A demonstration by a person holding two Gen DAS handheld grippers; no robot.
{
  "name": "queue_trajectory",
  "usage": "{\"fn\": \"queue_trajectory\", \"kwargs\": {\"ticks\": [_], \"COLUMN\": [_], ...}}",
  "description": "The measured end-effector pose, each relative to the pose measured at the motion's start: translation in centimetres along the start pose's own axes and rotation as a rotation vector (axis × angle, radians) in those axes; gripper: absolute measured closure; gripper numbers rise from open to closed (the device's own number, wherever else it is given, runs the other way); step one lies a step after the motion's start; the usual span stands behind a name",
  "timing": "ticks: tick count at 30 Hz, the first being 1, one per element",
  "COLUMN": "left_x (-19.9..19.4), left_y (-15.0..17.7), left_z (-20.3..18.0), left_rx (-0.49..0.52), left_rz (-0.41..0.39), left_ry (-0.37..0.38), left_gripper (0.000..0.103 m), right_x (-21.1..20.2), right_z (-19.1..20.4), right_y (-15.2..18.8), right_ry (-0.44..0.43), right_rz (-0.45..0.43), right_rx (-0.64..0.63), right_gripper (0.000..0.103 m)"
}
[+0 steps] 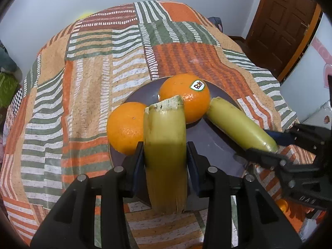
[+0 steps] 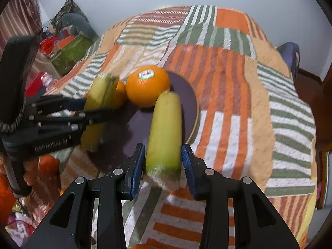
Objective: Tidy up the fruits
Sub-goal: 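Lower both yellow cobs onto the plate beside the oranges, then open both tools and pull them back from the plate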
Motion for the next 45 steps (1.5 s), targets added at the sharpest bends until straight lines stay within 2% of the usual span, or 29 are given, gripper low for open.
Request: {"fn": "queue_trajectory", "kwargs": {"ticks": [4,10,15,20,29,35,45], "left_x": [-0.2,-0.7,0.7,0.8,0.7,0.9,0.4], "left_y": [0.3,0.7,0.4,0.5,0.1,0.3,0.9], "left_z": [-0.5,-1.5,-0.8,-0.5,0.3,-0.3,0.0], "left_rx": [0.022,0.085,0.037,0.023,-0.037,-0.014,-0.014], "left_rz": [-0.005,-0.004,0.039,0.029,0.024,0.007,0.022], "left_ry": [-0.022,-0.050,-0.046,-0.040,-0.037,-0.077,-0.053], "left_gripper": [0.064,0.064,0.064,0.064,0.063,0.063,0.063], "right_x": [0.2,0.2,0.3,0.3,-0.2,0.3,1.0], "right_z": [0.5,1.2,1.6,1.6,-0.3,-0.7,-1.1], "right_y": [0.1,0.5,0.5,0.6,0.2,-0.6,-1.5], "right_ry": [0.012,-0.029,-0.052,-0.054,0.019,0.074,0.072], "right_rz": [-0.005,-0.010,-0.014,-0.029,-0.074,-0.087,-0.076], "right_rx": [-0.006,-0.009,0.002,0.012,0.082,0.093,0.100], "right_gripper": [0.069,0.069,0.069,0.070,0.072,0.072,0.071]}}
Point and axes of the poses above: each gripper's, at about its wrist camera, not at the fingertips, and x roughly the way its jaws point, z to its left, y to its underside, the point moved 3 cm from there along x, roughly the way its jaws point, and after that the axes turned 11 degrees about -x, right-handed, at the moved point
